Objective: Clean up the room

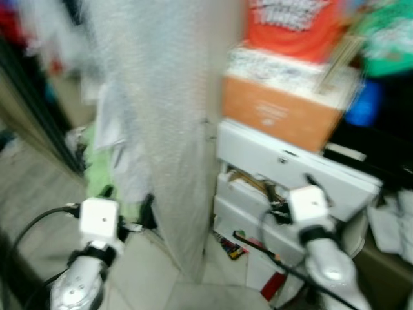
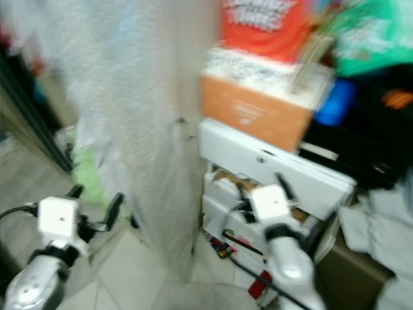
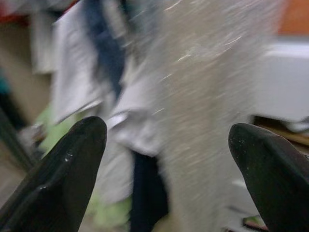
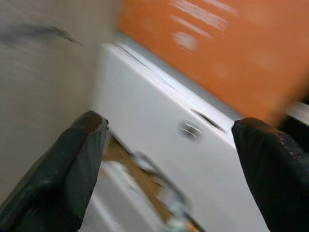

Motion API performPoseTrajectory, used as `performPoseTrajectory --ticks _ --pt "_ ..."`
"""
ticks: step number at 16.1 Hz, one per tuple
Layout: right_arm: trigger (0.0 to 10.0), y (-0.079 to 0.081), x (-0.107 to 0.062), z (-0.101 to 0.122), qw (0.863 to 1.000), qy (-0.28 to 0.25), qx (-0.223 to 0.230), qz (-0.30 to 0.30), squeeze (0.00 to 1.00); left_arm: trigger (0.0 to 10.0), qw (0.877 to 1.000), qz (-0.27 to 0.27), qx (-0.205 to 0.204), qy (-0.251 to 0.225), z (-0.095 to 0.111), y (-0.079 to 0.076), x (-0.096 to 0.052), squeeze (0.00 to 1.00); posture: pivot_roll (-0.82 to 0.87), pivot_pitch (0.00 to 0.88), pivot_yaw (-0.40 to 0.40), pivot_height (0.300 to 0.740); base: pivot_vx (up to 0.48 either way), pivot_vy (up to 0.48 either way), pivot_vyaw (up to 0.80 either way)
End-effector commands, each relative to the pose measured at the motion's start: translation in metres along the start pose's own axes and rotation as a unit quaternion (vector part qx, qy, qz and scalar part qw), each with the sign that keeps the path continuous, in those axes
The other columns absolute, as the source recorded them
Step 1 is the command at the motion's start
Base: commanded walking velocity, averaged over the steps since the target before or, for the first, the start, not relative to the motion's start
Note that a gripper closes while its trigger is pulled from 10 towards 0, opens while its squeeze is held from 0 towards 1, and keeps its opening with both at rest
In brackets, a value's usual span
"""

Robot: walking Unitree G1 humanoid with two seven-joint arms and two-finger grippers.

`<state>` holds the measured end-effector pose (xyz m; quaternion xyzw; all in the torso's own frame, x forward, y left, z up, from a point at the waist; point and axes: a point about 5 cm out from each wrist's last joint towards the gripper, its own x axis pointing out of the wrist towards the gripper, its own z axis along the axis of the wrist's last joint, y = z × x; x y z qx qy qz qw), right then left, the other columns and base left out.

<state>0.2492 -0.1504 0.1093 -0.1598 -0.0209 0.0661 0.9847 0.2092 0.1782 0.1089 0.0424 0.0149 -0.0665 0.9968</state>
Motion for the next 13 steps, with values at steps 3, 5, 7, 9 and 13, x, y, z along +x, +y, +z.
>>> performPoseTrajectory --ticks 3,5,7,9,13 --pt "10.0 -0.0053 -0.0029 -0.0047 1.000 0.011 -0.007 -0.003 0.00 10.0 1.000 -0.004 0.001 -0.005 0.0030 -0.0029 0.0008 0.00 -0.03 0.070 -0.028 0.740 0.000 0.000 0.80" --pt "10.0 -0.0043 -0.0021 -0.0048 1.000 0.011 -0.005 -0.001 0.00 10.0 1.000 -0.005 0.002 -0.006 0.0034 -0.0030 0.0013 0.00 -0.03 0.067 -0.028 0.740 0.000 0.000 0.80" --pt "10.0 -0.0034 -0.0017 -0.0050 1.000 0.011 -0.004 0.001 0.00 10.0 1.000 -0.006 0.002 -0.007 0.0038 -0.0029 0.0021 0.00 -0.03 0.065 -0.027 0.740 0.000 0.000 0.80" --pt "10.0 -0.0029 -0.0015 -0.0053 1.000 0.011 -0.002 0.002 0.00 10.0 1.000 -0.006 0.003 -0.007 0.0036 -0.0027 0.0022 0.00 -0.03 0.064 -0.027 0.740 0.000 0.000 0.80" --pt "10.0 -0.0020 -0.0005 -0.0061 1.000 0.012 0.002 0.005 0.00 10.0 1.000 -0.007 0.005 -0.006 0.0033 -0.0025 0.0017 0.00 -0.03 0.061 -0.025 0.740 0.000 0.000 0.80"
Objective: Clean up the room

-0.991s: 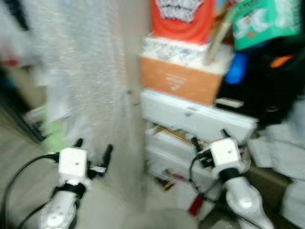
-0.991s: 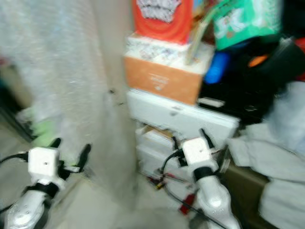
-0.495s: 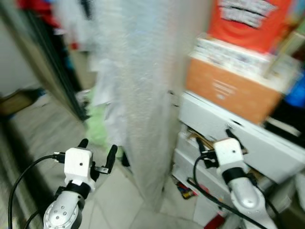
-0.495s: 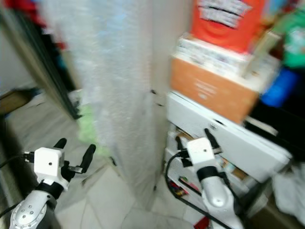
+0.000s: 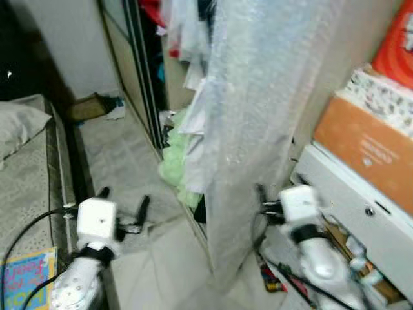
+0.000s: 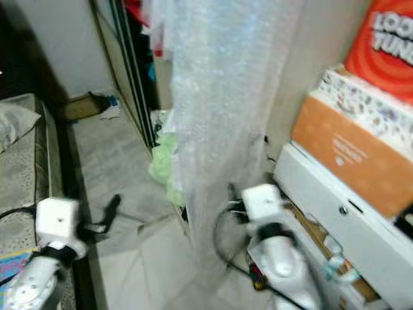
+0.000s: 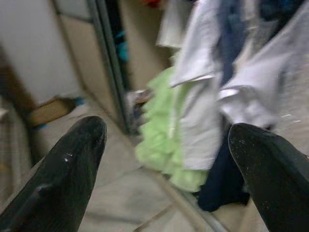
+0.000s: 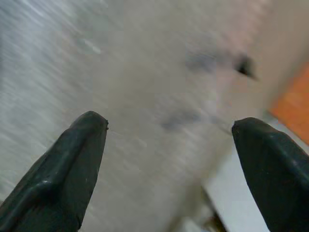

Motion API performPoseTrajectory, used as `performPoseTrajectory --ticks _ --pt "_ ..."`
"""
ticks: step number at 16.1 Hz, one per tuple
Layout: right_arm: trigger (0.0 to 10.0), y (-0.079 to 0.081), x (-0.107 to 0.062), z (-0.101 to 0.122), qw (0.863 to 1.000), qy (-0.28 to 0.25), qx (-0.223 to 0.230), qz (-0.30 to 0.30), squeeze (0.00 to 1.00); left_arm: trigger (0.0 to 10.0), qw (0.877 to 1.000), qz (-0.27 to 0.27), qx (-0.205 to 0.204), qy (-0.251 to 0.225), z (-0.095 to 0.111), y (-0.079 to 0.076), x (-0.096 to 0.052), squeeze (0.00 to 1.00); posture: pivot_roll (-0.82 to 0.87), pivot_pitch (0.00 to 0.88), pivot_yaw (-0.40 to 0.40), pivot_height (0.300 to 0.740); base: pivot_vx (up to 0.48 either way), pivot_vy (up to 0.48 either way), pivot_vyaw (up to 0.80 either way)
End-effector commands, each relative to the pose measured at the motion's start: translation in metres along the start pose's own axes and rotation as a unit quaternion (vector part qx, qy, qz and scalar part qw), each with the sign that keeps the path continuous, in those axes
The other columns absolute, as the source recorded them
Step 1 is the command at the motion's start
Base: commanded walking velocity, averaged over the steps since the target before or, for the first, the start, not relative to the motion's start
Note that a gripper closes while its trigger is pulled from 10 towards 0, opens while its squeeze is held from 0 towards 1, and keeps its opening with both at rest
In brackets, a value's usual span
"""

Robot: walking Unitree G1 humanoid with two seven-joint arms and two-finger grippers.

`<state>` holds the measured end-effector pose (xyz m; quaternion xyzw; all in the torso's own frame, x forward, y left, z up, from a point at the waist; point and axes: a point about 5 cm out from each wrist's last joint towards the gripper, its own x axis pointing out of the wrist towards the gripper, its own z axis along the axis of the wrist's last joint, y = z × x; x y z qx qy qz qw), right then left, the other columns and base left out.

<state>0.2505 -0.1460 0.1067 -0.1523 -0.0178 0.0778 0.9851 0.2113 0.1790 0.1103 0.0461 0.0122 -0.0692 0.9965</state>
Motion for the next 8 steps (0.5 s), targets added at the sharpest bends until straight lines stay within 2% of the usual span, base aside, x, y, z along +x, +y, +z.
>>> performPoseTrajectory --ticks 1,8 --pt "10.0 -0.0063 -0.0016 -0.0049 1.000 0.011 -0.005 -0.007 0.00 10.0 1.000 -0.005 0.001 -0.003 0.0019 -0.0033 0.0002 0.00 -0.02 0.056 -0.027 0.740 0.000 0.000 0.80" --pt "10.0 -0.0051 0.0000 -0.0053 1.000 0.012 -0.001 -0.004 0.00 10.0 1.000 -0.007 0.002 -0.006 0.0031 -0.0039 0.0017 0.00 -0.02 0.063 -0.026 0.740 0.000 0.000 0.80"
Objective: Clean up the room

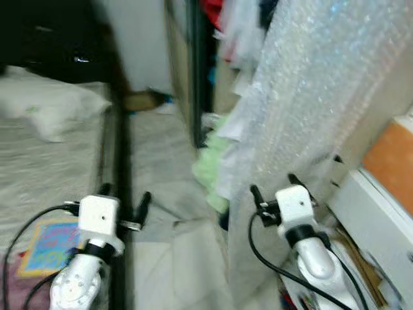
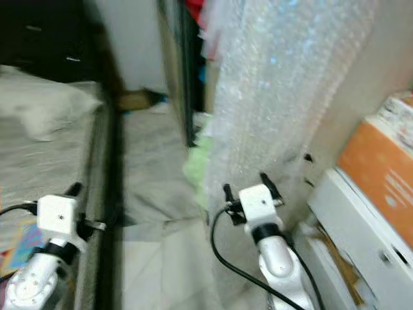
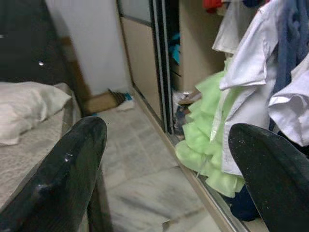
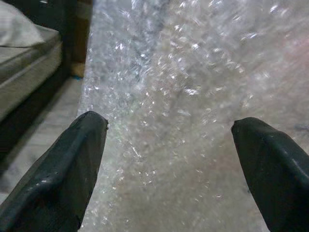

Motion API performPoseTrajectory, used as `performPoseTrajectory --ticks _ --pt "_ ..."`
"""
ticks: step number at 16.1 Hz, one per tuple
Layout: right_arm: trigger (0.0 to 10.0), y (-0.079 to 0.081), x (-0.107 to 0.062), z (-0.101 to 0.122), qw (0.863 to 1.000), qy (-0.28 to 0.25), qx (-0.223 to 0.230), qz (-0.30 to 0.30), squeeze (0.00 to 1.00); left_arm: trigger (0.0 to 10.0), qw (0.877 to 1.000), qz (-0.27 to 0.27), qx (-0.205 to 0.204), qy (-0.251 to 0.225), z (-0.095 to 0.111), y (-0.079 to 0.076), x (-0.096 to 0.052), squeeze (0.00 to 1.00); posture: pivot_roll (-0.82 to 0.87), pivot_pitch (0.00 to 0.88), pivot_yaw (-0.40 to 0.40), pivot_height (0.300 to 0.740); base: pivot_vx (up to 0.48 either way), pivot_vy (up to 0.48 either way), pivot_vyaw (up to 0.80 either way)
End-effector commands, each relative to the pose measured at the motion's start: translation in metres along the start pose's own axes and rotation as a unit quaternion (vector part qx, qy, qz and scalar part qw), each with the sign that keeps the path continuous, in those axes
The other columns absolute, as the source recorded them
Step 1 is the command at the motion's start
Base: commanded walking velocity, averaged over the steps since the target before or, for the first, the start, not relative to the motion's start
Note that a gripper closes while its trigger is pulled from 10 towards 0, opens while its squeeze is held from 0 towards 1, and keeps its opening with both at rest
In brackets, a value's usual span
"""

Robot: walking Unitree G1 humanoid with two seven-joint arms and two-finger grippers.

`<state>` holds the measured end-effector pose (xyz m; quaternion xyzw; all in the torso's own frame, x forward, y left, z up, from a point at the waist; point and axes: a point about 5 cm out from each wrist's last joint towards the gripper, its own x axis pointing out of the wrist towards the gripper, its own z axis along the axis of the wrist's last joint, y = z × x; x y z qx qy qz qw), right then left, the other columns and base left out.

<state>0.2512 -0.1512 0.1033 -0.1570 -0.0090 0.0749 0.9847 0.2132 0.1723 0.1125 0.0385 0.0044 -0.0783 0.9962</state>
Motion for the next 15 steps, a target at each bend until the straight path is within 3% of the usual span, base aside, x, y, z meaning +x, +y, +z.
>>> performPoseTrajectory --ticks 1,10,15 --pt "10.0 -0.0013 0.0004 -0.0002 1.000 0.002 0.003 -0.002 0.00 10.0 1.000 0.002 0.009 0.002 0.0008 0.0020 -0.0006 0.00 -0.02 0.063 -0.026 0.740 0.000 0.000 0.80" --pt "10.0 -0.0027 -0.0001 -0.0013 1.000 0.005 0.000 -0.006 0.00 10.0 1.000 0.000 0.008 0.003 0.0004 -0.0006 -0.0011 0.00 -0.03 0.074 -0.028 0.740 0.000 0.000 0.80" --pt "10.0 -0.0077 -0.0028 -0.0030 1.000 0.011 0.010 -0.023 0.00 10.0 1.000 0.007 0.009 0.003 -0.0002 -0.0012 -0.0005 0.00 -0.03 0.077 -0.029 0.740 0.000 0.000 0.00"
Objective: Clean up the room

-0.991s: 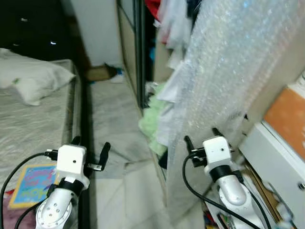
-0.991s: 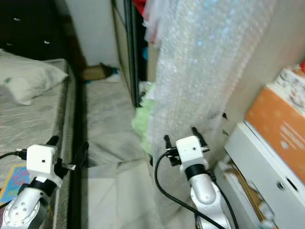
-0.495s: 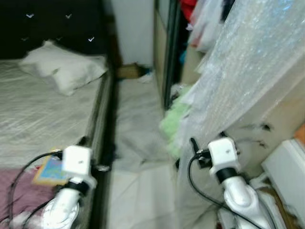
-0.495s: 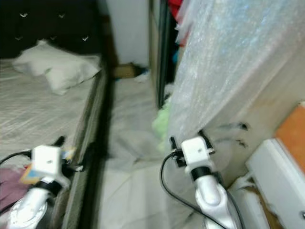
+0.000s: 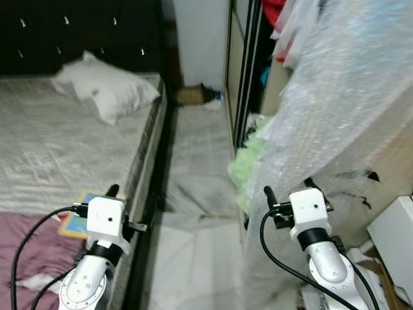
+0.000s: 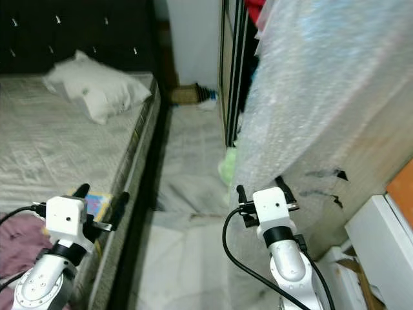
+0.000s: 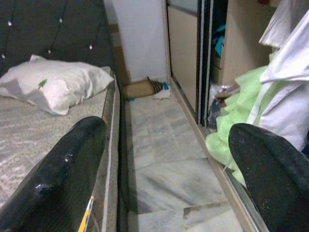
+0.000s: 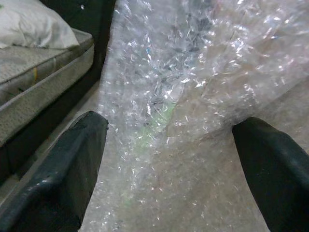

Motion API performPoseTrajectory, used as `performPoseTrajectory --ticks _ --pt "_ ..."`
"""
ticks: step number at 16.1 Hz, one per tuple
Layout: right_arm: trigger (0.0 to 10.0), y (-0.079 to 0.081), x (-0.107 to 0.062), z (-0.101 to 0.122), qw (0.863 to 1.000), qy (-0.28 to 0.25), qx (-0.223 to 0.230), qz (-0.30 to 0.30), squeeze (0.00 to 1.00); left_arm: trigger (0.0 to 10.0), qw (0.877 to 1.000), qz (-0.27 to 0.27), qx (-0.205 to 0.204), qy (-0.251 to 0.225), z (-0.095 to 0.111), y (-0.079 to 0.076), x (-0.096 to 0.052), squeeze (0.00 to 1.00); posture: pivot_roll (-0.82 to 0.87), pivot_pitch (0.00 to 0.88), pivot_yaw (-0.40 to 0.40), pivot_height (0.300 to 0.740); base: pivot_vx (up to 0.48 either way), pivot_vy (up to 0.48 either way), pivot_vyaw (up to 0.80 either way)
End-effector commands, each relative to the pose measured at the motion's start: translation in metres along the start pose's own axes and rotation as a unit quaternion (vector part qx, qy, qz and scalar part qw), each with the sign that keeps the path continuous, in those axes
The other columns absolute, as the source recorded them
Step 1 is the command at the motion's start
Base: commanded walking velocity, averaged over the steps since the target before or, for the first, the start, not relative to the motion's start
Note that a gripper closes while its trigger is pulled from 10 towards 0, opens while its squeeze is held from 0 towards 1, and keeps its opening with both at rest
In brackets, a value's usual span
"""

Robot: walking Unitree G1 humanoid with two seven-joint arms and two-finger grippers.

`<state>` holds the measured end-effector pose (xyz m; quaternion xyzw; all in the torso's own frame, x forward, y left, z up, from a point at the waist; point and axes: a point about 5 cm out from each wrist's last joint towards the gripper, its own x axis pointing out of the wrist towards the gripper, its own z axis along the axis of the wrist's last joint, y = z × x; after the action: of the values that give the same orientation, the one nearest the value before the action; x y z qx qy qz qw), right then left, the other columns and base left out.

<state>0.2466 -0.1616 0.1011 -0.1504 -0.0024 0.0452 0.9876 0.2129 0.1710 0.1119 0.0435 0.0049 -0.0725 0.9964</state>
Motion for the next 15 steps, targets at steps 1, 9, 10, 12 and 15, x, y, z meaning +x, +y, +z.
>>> performPoseTrajectory --ticks 1,9,10,12,15 --pt "10.0 0.0008 0.0033 0.0022 1.000 0.000 0.005 0.005 0.00 10.0 1.000 0.002 0.002 0.002 0.0000 -0.0006 0.0000 0.00 -0.03 0.077 -0.029 0.740 0.000 0.000 0.00" --pt "10.0 0.0014 0.0052 0.0026 1.000 0.001 0.006 0.004 0.00 10.0 1.000 0.004 0.008 0.001 0.0005 -0.0007 0.0027 0.00 -0.03 0.077 -0.028 0.740 0.000 0.000 0.00" --pt "10.0 0.0013 0.0052 0.0027 1.000 0.001 0.006 0.004 0.00 10.0 1.000 0.003 0.008 0.001 0.0004 -0.0009 0.0029 0.00 -0.03 0.077 -0.028 0.740 0.000 0.000 0.00" --pt "10.0 0.0011 0.0055 0.0030 1.000 0.001 0.005 0.003 0.00 10.0 1.000 0.003 0.009 0.001 0.0004 -0.0013 0.0035 0.00 -0.03 0.078 -0.028 0.740 0.000 0.000 0.00" --pt "10.0 0.0010 0.0054 0.0032 1.000 0.001 0.005 0.001 0.00 10.0 1.000 0.001 0.009 0.000 0.0005 -0.0017 0.0037 0.00 -0.03 0.078 -0.028 0.740 0.000 0.000 0.00"
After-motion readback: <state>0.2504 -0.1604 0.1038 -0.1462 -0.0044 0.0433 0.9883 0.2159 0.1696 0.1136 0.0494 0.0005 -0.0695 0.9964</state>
